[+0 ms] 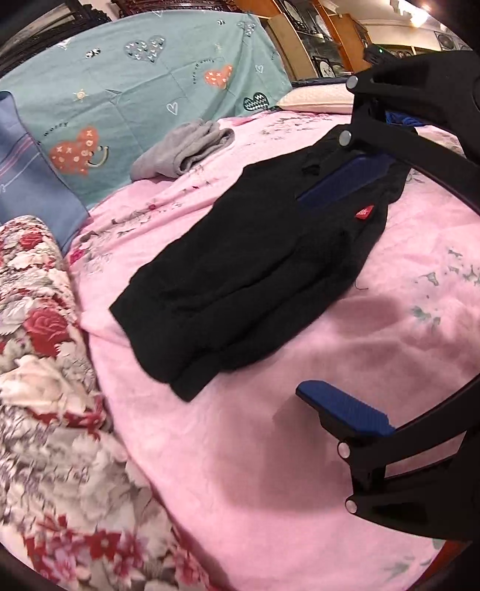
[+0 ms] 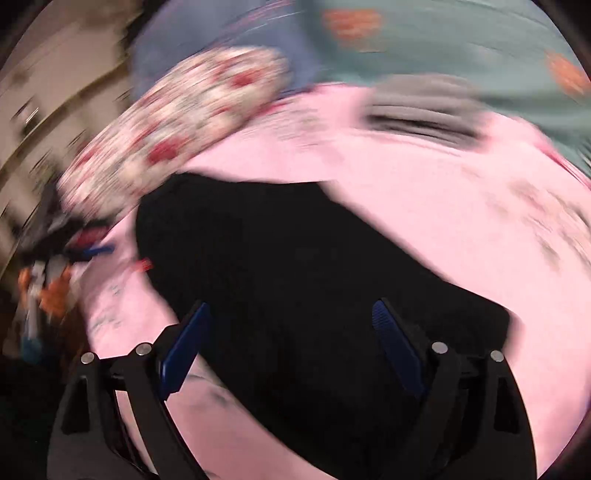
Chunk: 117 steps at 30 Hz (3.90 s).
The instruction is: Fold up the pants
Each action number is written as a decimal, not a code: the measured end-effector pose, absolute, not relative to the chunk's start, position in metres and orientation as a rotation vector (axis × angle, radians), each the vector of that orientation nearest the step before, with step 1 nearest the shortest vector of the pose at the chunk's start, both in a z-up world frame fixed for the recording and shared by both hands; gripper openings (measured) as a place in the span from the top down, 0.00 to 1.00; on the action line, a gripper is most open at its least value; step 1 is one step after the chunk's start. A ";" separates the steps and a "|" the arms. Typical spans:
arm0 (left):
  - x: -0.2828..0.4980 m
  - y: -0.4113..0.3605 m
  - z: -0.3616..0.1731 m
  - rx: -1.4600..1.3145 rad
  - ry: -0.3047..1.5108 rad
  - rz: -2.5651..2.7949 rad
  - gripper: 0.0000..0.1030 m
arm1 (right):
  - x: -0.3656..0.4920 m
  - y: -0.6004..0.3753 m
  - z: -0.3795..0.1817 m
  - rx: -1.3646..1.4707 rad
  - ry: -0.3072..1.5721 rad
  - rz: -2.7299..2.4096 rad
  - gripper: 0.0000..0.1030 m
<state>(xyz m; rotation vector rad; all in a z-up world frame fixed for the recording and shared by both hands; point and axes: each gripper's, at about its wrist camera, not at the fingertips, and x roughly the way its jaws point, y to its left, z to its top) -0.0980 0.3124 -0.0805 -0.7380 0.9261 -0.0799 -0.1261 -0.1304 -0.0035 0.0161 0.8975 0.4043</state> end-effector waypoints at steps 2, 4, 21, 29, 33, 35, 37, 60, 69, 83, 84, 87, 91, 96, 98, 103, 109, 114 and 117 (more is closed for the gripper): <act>-0.096 0.307 -0.079 -0.724 0.933 -0.072 0.07 | -0.136 -0.183 -0.010 0.051 0.918 0.227 0.13; -0.097 0.303 -0.077 -0.717 0.935 -0.070 0.07 | -0.143 -0.219 -0.025 0.144 0.965 0.171 0.13; -0.102 0.281 -0.063 -0.648 0.929 -0.065 0.07 | -0.139 -0.249 -0.072 0.428 1.086 0.353 0.85; -0.117 0.314 -0.070 -0.736 0.897 -0.024 0.07 | -0.149 -0.212 -0.010 0.043 0.944 0.172 0.39; -0.124 0.321 -0.070 -0.759 0.902 -0.031 0.07 | -0.157 -0.095 0.020 -0.161 0.821 0.508 0.35; -0.127 0.327 -0.069 -0.788 0.900 -0.041 0.07 | -0.163 -0.027 0.016 -0.300 0.801 0.650 0.35; -0.130 0.334 -0.068 -0.813 0.894 -0.038 0.07 | -0.168 0.045 0.002 -0.464 0.764 0.757 0.35; -0.057 0.313 -0.092 -1.014 0.961 -0.128 0.07 | -0.110 0.157 -0.024 -0.515 0.868 0.898 0.86; -0.035 0.321 -0.098 -1.008 0.929 -0.005 0.62 | -0.120 0.159 -0.031 -0.517 0.861 0.908 0.83; -0.035 0.324 -0.103 -0.940 0.941 0.033 0.79 | -0.085 -0.082 -0.003 0.223 1.009 0.565 0.41; -0.035 0.323 -0.101 -0.925 0.939 0.041 0.80 | -0.086 -0.108 -0.007 0.285 1.018 0.509 0.41; -0.035 0.317 -0.093 -0.863 0.926 0.071 0.82 | -0.089 -0.156 -0.027 0.519 1.062 0.494 0.41; -0.036 0.307 -0.074 -0.772 0.882 0.089 0.83 | -0.088 -0.159 -0.069 0.655 1.182 0.545 0.40; -0.041 0.268 -0.023 -0.568 0.757 0.044 0.83 | -0.096 -0.142 -0.043 0.644 1.096 0.674 0.28; -0.042 0.246 -0.004 -0.481 0.721 0.018 0.83 | -0.096 -0.130 -0.053 0.598 1.151 0.671 0.24; -0.047 0.160 0.043 -0.267 0.640 -0.172 0.83 | -0.106 -0.141 -0.040 0.599 1.112 0.697 0.24; -0.055 0.015 0.051 -0.019 0.662 -0.448 0.83 | -0.135 -0.238 -0.007 0.747 0.890 0.584 0.20; -0.066 -0.075 0.006 0.168 0.790 -0.584 0.84 | -0.167 -0.306 -0.023 0.899 0.826 0.503 0.20; -0.070 -0.103 -0.021 0.271 0.852 -0.604 0.83 | -0.181 -0.330 -0.041 0.971 0.824 0.463 0.20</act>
